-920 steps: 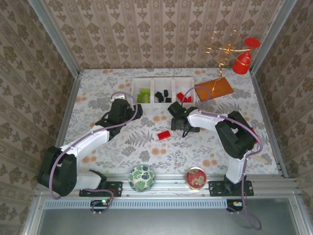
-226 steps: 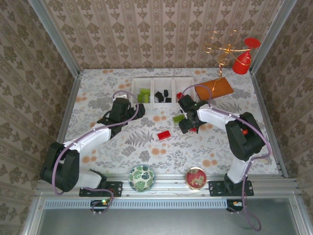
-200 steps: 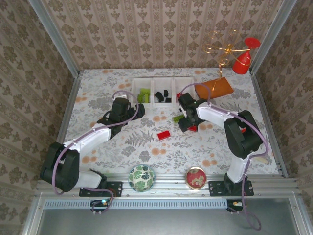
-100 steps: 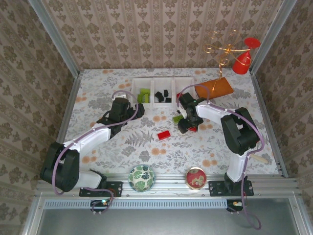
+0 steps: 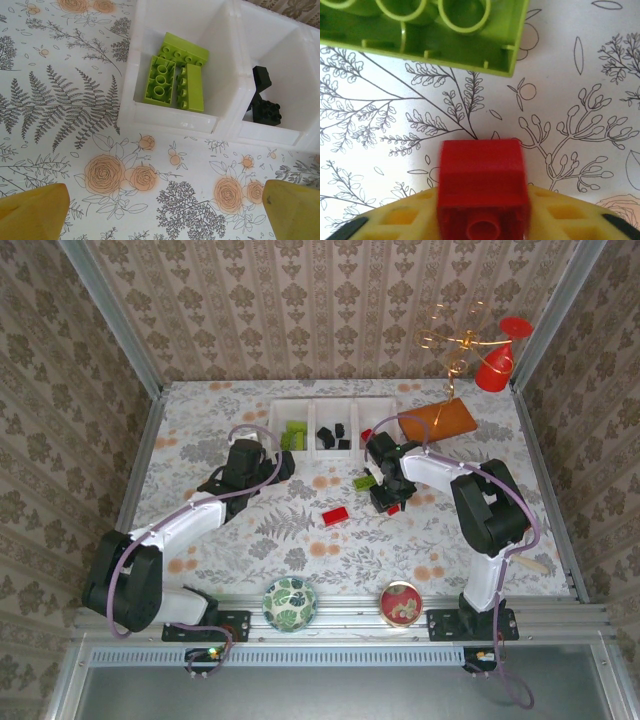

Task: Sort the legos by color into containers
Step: Pick up the lego from the center of the table, then place the lego in the container.

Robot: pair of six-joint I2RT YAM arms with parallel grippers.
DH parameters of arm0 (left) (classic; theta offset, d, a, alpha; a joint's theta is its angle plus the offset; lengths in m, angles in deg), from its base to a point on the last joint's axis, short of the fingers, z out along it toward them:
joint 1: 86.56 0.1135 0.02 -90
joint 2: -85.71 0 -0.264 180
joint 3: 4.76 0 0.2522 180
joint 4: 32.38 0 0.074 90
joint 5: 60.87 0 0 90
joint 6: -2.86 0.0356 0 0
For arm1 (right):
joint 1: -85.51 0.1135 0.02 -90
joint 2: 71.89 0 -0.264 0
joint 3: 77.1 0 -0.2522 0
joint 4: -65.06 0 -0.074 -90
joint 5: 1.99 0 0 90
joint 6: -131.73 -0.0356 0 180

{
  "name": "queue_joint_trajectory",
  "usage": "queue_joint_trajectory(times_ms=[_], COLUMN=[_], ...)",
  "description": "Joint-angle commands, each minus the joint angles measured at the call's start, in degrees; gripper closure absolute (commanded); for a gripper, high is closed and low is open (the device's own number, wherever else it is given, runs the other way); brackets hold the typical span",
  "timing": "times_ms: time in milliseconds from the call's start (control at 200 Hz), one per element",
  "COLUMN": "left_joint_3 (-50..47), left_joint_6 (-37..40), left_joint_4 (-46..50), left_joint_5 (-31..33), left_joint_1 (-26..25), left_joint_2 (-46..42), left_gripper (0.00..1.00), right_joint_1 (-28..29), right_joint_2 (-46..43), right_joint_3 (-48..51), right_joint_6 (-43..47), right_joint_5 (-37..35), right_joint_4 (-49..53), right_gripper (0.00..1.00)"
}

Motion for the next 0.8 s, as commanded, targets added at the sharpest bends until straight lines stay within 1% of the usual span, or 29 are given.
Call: queue_joint_trajectory(times_ms=[0, 110, 350, 445, 515, 650, 800], left_joint_3=[0.4, 0.3, 0.1, 0.1, 0.0, -0.1, -0.2], left_joint_6=[0.0, 0.1, 0.5, 0.6, 0.7, 1.0, 1.3], left_joint_4=[0.2, 0.4, 0.6, 0.8, 0.8, 0.9, 1.0], left_joint_5=[0.7, 1.0, 1.6, 1.6, 1.7, 1.7, 1.6], left_joint_1=[0.4, 0.4, 0.5, 0.5, 0.5, 0.5, 0.5], left_joint_2=[-1.6, -2.1, -3.0, -3.2, -3.3, -3.5, -3.8], left_gripper=[0.0, 0.0, 0.0, 0.0, 0.0, 0.0, 0.0], right_joint_1=[0.7, 1.4, 2.8, 3.4, 3.9, 5.0, 5.2], right_joint_2=[0.6, -0.4, -6.7, -9.4, -10.6, -9.6, -4.0], right_joint_3=[0.4, 0.6, -0.1, -1.5, -3.6, -9.2, -16.3], right_joint_6=[-0.7, -1.1, -2.9, -4.2, -5.1, -6.9, -8.7], right_joint_5=[0.3, -0.7, -4.7, -7.0, -9.0, -14.2, -21.9], right_joint_4=[0.9, 1.3, 2.1, 1.8, 1.6, 0.8, -1.1], right_gripper=[0.64, 0.71, 0.77, 0.81, 0.81, 0.81, 0.82])
